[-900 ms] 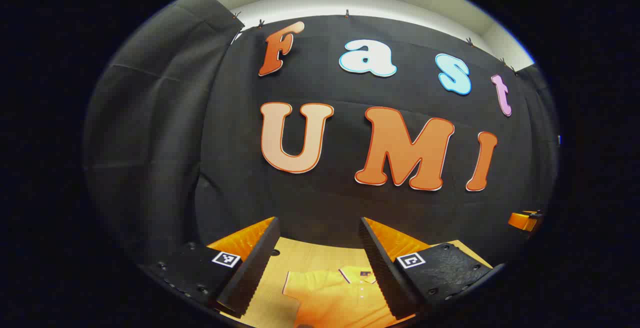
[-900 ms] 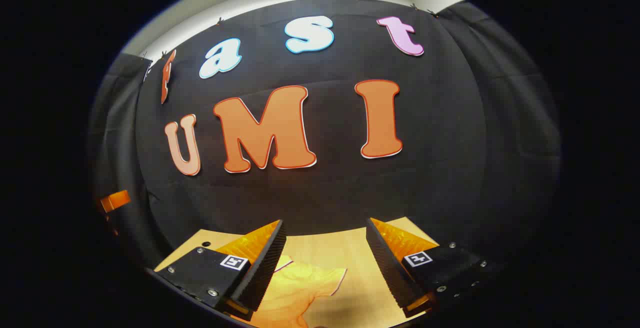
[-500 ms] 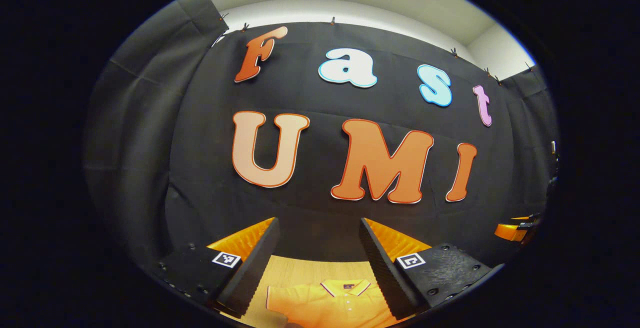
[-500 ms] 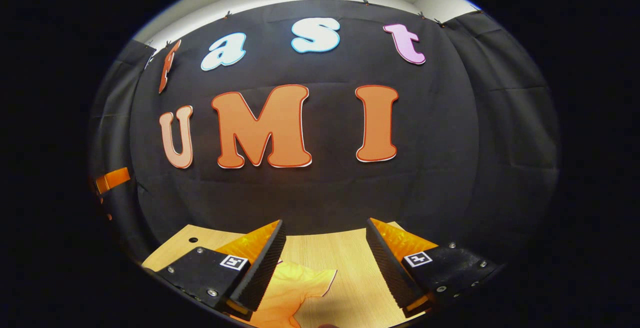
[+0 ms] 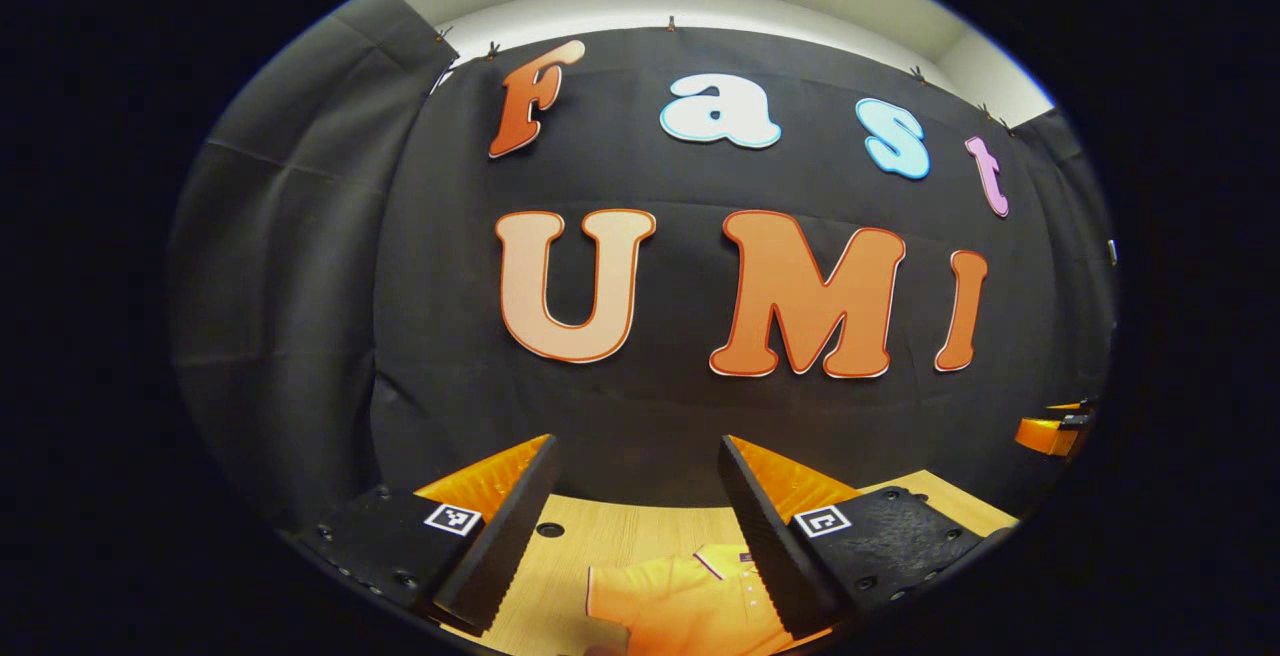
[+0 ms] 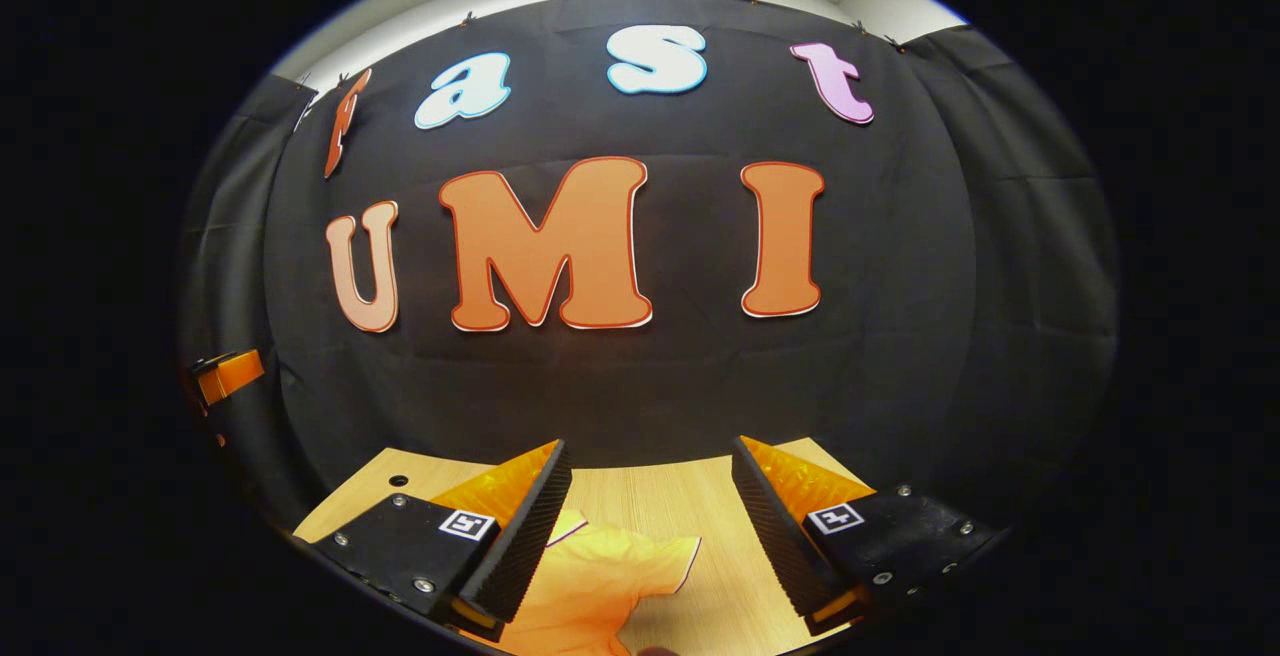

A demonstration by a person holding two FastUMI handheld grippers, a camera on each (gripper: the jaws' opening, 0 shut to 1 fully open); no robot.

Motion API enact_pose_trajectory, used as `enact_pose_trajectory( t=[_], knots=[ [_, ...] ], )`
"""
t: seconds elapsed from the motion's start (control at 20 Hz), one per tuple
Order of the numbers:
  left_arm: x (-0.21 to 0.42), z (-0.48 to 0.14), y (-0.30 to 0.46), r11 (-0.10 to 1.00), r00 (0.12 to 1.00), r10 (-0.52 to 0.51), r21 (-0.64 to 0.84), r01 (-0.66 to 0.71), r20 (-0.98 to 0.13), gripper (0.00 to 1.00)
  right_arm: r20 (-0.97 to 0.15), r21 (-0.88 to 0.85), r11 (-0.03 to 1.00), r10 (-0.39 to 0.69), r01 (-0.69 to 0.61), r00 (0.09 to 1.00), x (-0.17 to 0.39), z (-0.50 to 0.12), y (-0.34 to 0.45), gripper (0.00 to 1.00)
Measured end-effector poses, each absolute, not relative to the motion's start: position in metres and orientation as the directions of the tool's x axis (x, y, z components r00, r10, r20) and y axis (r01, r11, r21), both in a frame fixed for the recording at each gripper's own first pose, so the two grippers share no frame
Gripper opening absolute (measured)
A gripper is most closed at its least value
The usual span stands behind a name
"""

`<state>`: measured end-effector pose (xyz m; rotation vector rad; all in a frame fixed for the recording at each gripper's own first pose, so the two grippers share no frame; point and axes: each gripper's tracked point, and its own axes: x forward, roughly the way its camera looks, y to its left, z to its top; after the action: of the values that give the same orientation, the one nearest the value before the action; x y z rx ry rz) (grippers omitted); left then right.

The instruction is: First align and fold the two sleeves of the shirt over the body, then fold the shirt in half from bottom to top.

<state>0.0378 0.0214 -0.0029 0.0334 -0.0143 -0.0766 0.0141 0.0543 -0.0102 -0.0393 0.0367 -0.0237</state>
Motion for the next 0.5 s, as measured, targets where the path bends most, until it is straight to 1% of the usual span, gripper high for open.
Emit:
enact_pose_trajectory(
  t=[0.15,0.3,0.35,0.4,0.45,0.5],
  knots=[
    [0.037,-0.003,0.029,0.997,0.998,-0.068,0.034,0.068,0.010,0.98,-0.049,-0.027,0.999,-0.023,0.022,0.999,0.020,-0.013,0.056,0.98],
    [0.038,-0.005,0.032,0.997,0.998,-0.066,0.033,0.065,0.007,0.98,-0.089,-0.021,0.999,-0.046,0.044,0.995,0.030,-0.020,0.048,0.98],
    [0.038,-0.007,0.030,0.997,0.998,-0.067,0.032,0.067,0.004,0.98,-0.111,-0.019,0.998,-0.057,0.056,0.992,0.034,-0.023,0.044,0.98],
    [0.038,-0.008,0.031,0.997,0.998,-0.067,0.031,0.067,0.001,0.98,-0.137,-0.014,0.998,-0.064,0.063,0.988,0.041,-0.028,0.038,1.00],
    [0.039,-0.010,0.030,0.997,0.998,-0.069,0.032,0.069,-0.003,0.98,-0.168,-0.002,0.998,-0.069,0.070,0.983,0.048,-0.032,0.035,0.98],
    [0.039,-0.012,0.029,0.997,0.997,-0.072,0.035,0.072,-0.006,0.98,-0.206,0.015,0.997,-0.067,0.071,0.976,0.056,-0.039,0.031,0.98]
  ],
)
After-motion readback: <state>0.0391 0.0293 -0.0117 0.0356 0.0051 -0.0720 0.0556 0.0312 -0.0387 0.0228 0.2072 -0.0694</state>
